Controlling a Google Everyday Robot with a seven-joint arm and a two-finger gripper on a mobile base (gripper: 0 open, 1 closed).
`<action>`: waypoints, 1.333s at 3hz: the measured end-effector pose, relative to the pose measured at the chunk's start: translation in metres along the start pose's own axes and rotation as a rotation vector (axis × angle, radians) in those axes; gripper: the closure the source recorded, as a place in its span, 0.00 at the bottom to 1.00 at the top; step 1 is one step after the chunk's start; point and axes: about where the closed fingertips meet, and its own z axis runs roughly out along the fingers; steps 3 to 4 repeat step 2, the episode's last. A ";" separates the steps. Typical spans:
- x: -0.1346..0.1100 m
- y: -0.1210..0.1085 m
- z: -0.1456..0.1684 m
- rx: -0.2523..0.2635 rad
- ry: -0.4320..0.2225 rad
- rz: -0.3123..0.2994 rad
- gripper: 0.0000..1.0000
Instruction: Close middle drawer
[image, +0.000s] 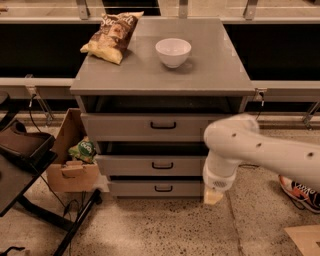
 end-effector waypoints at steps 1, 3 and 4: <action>0.025 0.001 -0.095 0.134 0.080 0.068 1.00; 0.061 0.001 -0.175 0.342 0.125 0.236 0.82; 0.061 0.001 -0.175 0.342 0.125 0.236 0.82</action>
Offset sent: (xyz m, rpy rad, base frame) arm 0.0081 -0.1244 0.2613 -0.2908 -0.5578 -0.5476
